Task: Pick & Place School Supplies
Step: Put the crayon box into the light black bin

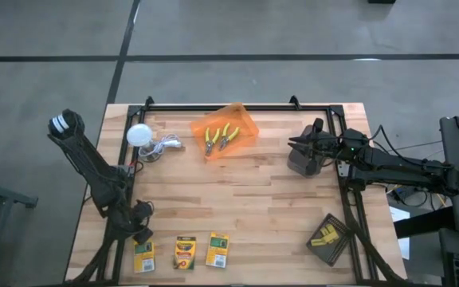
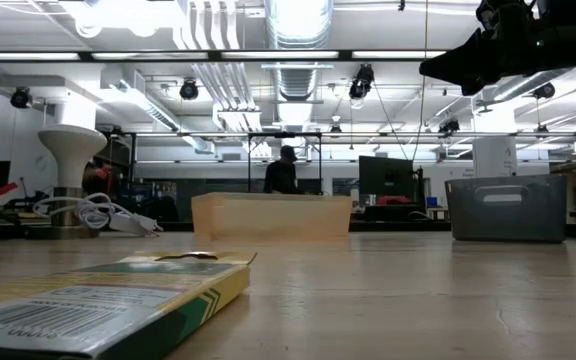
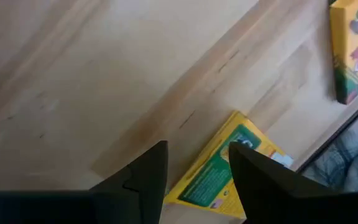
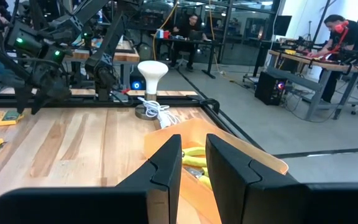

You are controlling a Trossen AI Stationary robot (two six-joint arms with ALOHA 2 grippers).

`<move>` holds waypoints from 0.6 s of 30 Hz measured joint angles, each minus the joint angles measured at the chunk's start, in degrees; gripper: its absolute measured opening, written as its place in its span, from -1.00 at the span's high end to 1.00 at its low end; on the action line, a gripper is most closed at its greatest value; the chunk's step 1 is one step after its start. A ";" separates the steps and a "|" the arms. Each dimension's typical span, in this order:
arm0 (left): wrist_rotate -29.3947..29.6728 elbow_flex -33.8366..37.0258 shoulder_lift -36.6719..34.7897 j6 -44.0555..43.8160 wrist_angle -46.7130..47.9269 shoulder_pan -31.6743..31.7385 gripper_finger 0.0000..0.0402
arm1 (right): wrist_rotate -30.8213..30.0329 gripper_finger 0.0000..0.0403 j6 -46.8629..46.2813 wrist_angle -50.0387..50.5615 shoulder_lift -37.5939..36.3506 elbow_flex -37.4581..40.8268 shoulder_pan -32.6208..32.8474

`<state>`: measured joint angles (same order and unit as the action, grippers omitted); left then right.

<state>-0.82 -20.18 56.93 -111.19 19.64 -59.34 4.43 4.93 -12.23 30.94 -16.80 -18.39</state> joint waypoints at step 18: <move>2.05 -0.09 1.08 -0.53 -2.47 0.10 0.13 | 0.00 0.66 0.00 0.00 0.00 0.00 0.00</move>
<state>1.23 -20.27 58.00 -111.72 17.16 -59.24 4.43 4.93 -12.23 30.94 -16.80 -18.39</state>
